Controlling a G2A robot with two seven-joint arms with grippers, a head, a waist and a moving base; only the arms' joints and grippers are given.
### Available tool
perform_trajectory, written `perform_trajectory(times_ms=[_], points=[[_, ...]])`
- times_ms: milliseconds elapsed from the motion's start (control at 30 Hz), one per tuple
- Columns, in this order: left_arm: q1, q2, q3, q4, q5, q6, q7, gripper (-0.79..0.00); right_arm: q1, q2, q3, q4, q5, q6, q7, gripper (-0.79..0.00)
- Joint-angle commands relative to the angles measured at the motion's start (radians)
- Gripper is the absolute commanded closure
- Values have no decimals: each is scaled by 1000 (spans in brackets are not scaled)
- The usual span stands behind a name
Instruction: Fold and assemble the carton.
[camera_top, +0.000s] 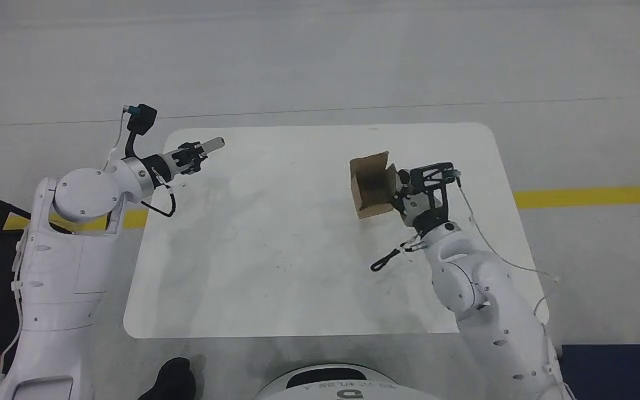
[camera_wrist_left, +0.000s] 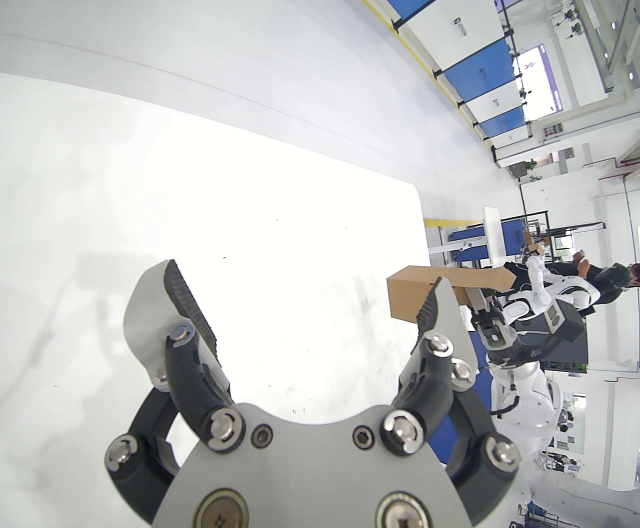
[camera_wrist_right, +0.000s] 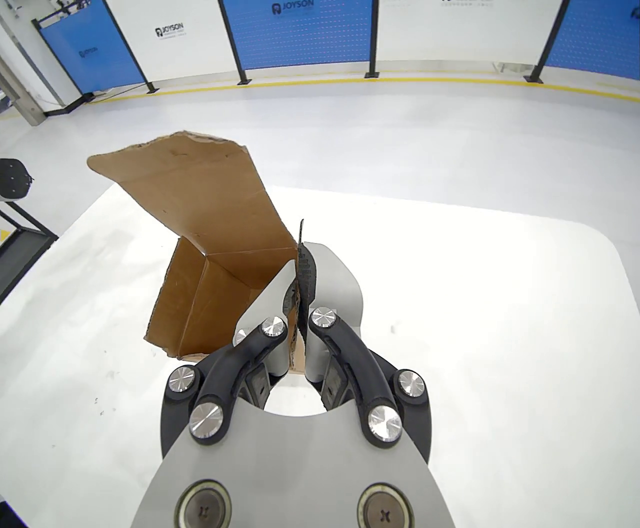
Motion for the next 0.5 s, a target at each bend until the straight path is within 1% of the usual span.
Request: perform_trajectory(times_ms=[0, 100, 167, 200, 233, 267, 300, 333, 367, 467], points=[[0, 0, 0, 0, 0, 0, 0, -785, 1, -6, -10, 32, 99, -4, -26, 0], [0, 0, 0, 0, 0, 0, 0, -785, 46, -19, -61, 103, 159, 3, -47, 0], [0, 0, 0, 0, 0, 0, 0, -785, 93, -30, -105, 156, 183, 29, -58, 0], [0, 0, 0, 0, 0, 0, 0, -785, 114, -35, -125, 180, 191, 45, -64, -77], [0, 0, 0, 0, 0, 0, 0, -785, 132, -40, -145, 198, 194, 59, -69, -274], [0, 0, 0, 0, 0, 0, 0, -785, 145, -44, -163, 213, 183, 71, -67, -505], [0, 0, 0, 0, 0, 0, 0, -785, 156, -46, -177, 220, 154, 90, -63, -499], [0, 0, 0, 0, 0, 0, 0, -785, 160, -48, -192, 217, 139, 105, -60, -514], [0, 0, 0, 0, 0, 0, 0, -785, 160, -50, -202, 211, 129, 115, -57, -563], [0, 0, 0, 0, 0, 0, 0, -785, 137, -50, -205, 172, 104, 134, -44, -785]])
